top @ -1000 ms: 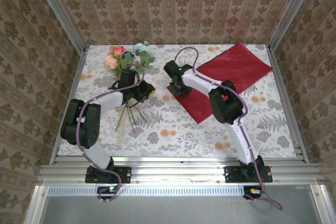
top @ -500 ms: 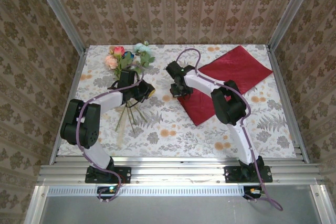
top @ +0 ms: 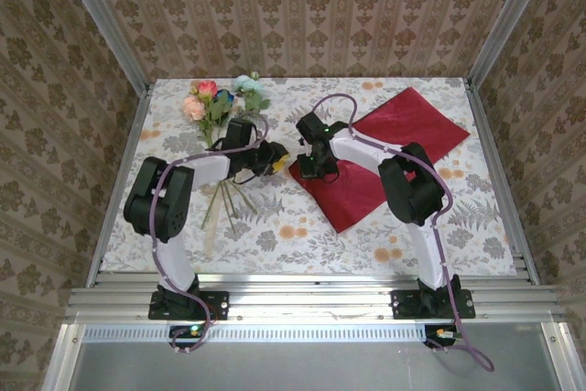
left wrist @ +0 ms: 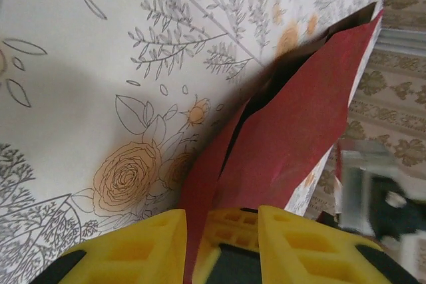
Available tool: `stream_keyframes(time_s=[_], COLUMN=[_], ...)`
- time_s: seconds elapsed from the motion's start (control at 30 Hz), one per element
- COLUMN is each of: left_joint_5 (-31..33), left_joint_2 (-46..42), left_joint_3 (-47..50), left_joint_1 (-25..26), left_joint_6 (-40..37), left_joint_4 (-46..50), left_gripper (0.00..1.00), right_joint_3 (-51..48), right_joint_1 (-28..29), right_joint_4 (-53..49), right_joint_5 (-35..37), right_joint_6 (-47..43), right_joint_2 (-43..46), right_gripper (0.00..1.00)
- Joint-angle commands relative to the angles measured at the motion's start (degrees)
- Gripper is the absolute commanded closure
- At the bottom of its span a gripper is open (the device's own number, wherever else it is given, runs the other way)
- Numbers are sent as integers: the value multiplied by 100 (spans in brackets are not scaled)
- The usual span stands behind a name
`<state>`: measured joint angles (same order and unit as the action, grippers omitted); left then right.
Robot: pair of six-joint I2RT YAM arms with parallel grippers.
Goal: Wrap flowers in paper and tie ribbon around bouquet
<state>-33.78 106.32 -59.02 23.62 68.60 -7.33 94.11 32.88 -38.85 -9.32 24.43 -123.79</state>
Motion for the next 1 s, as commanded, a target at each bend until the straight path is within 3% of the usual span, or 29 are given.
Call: stream_keyframes(time_s=[0.0, 0.2, 0.33, 0.73, 0.9, 0.97], left_joint_5=[-223, -252, -249, -182, -156, -116], left_joint_2=[94, 167, 205, 292, 328, 319], left_joint_3=[-115, -54, -38, -144, -164, -162], left_joint_1=[51, 64, 65, 112, 127, 128], left_joint_6=[-28, -137, -154, -437, -452, -451], left_joint_4=[-5, 31, 21, 391, 399, 411], left_gripper=[65, 72, 82, 80, 87, 95], right_joint_3=[-103, -158, -171, -239, -268, -277], right_joint_1=[-1, -2, -1, -1, -1, -2], right_joint_4=[116, 164, 202, 250, 272, 275], right_joint_5=[-306, -349, -376, -439, -456, -456], right_joint_6=[38, 72, 89, 117, 116, 128], right_joint_2=[219, 251, 252, 294, 311, 318], right_gripper=[98, 98, 98, 98, 98, 98])
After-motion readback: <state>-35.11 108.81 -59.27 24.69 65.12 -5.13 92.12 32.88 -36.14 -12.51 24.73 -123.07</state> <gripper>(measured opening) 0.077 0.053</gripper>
